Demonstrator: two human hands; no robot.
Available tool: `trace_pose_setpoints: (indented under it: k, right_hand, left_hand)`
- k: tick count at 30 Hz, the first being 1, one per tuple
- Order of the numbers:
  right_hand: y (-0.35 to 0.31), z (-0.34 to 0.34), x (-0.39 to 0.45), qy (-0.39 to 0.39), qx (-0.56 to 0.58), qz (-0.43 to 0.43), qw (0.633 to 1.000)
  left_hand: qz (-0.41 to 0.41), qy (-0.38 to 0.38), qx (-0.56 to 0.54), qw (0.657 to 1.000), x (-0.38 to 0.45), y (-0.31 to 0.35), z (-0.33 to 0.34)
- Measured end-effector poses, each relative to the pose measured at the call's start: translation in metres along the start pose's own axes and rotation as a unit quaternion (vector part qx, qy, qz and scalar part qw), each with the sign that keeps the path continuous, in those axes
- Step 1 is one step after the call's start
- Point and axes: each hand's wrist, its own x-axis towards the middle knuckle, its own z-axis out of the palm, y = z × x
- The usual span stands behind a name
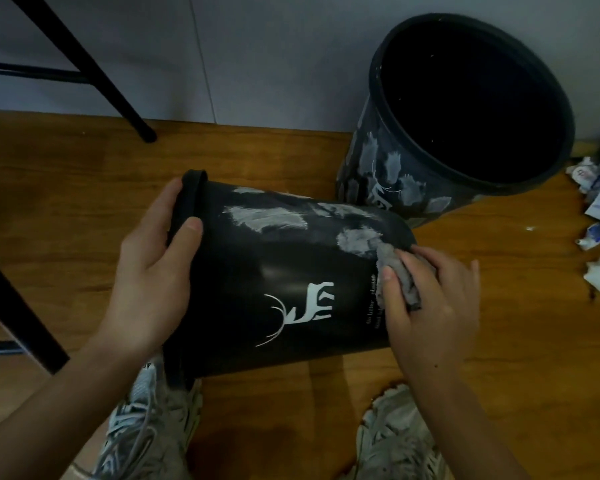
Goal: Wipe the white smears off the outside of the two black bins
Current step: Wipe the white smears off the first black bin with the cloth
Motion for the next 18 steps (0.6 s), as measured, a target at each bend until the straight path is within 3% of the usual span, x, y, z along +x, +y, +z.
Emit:
trace_pose_setpoints:
  k: [5, 10, 14, 18]
  right_hand:
    - [0.009, 0.001, 0.01, -0.043, 0.054, -0.138, 0.988]
    - [0.025, -0.009, 0.01, -0.117, 0.078, -0.212, 0.967]
    - [0.039, -0.005, 0.021, -0.113, 0.039, -0.271, 0.955]
    - [0.028, 0.002, 0.033, -0.079, 0.043, -0.254, 0.963]
  left_hand:
    - [-0.017, 0.015, 0.015, 1.0, 0.008, -0.007, -0.012]
    - [-0.017, 0.024, 0.013, 1.0, 0.014, -0.009, -0.014]
    - [-0.008, 0.023, 0.024, 0.999, 0.014, -0.011, -0.015]
    - [0.001, 0.016, 0.027, 1.0, 0.014, -0.017, -0.017]
